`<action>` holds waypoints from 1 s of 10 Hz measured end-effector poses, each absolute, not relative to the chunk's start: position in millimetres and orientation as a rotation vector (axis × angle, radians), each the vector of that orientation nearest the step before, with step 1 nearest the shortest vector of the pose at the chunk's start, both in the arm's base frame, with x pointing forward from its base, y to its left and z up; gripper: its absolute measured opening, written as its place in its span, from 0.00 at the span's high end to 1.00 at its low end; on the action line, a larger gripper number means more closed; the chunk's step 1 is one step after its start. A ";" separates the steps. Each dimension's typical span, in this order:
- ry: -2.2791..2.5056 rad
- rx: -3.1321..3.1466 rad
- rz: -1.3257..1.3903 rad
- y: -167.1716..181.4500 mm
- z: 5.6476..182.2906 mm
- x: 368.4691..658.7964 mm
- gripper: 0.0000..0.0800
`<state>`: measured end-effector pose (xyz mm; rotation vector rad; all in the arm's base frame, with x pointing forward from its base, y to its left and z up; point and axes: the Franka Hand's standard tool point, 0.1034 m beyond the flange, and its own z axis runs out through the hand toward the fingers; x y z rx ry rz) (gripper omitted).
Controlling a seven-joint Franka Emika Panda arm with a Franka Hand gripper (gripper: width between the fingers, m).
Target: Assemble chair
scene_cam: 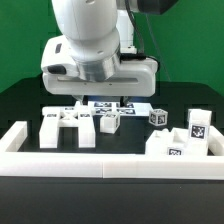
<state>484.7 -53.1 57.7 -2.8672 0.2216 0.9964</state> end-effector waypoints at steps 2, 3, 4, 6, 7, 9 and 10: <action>0.224 -2.766 1.227 -51.1 52.2 475.5 0.19; 0.220 -2.734 1.291 -51.0 51.8 476.8 0.19; 0.218 -2.755 1.259 -52.2 48.3 482.0 0.19; 0.222 -2.761 1.255 -49.8 44.8 482.0 0.19; 0.220 -2.764 1.254 -46.9 42.7 481.7 0.19; 0.214 -2.775 1.240 -41.6 37.0 481.4 0.19; 0.210 -2.779 1.234 -39.7 34.7 481.4 0.19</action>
Offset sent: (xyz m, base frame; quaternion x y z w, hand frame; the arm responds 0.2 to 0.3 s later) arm 0.0000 0.0000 0.0000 0.0000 0.0000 0.0000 1.0000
